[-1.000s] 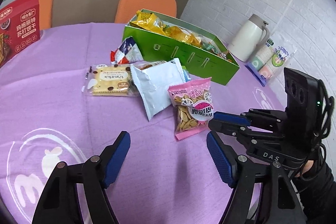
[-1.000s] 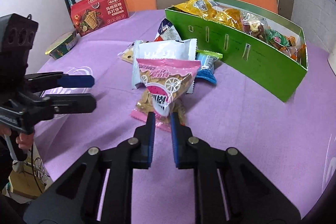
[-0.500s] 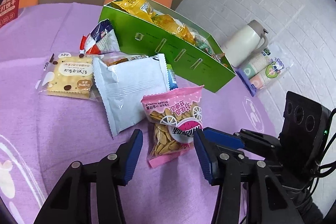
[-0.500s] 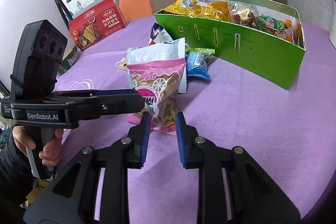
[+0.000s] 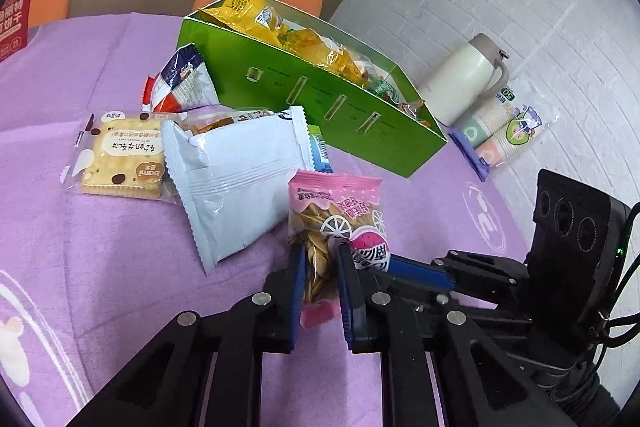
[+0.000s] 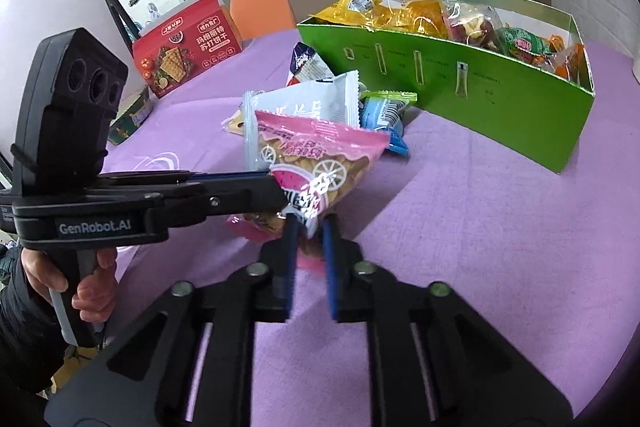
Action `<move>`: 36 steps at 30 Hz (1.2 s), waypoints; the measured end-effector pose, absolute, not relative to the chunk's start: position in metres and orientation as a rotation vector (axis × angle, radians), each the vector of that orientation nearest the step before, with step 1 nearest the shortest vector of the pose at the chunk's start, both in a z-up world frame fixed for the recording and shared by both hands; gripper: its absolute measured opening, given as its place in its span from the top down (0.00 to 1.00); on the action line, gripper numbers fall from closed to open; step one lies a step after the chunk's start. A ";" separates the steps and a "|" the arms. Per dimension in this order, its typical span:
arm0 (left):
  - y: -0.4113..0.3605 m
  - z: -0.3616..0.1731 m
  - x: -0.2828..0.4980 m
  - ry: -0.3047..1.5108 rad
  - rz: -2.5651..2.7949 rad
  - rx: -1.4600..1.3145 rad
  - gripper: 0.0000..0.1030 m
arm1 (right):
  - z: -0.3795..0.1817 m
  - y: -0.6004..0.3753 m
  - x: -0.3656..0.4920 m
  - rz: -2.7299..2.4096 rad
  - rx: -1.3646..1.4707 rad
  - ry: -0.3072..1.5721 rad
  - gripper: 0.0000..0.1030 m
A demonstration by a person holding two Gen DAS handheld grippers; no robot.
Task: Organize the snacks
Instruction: 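Close the right tool on the pink cookie bag and lift it, then carry the pink cookie bag into the green box and open the right tool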
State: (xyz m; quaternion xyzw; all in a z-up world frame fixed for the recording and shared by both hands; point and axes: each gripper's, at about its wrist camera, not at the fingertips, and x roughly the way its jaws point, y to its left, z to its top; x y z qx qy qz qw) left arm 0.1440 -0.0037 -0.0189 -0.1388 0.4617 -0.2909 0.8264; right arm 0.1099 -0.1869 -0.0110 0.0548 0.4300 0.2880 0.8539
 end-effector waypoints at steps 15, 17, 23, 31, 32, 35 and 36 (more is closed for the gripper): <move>-0.031 0.046 0.123 0.865 -0.655 -0.224 0.86 | 0.036 -0.218 0.088 0.604 0.170 0.754 0.90; -0.039 0.059 0.128 0.842 -0.662 -0.216 0.86 | 0.046 -0.226 0.091 0.594 0.191 0.722 0.90; -0.067 0.089 0.153 0.791 -0.668 -0.171 0.86 | 0.065 -0.247 0.112 0.544 0.238 0.657 0.90; -0.101 0.100 0.198 0.776 -0.683 -0.137 0.86 | 0.072 -0.273 0.153 0.488 0.280 0.640 0.90; -0.106 0.100 0.203 0.776 -0.684 -0.139 0.86 | 0.071 -0.277 0.158 0.482 0.286 0.638 0.90; -0.115 0.097 0.225 0.785 -0.687 -0.145 0.86 | 0.065 -0.285 0.174 0.467 0.301 0.639 0.90; -0.118 0.095 0.231 0.789 -0.688 -0.146 0.86 | 0.063 -0.288 0.179 0.464 0.308 0.642 0.90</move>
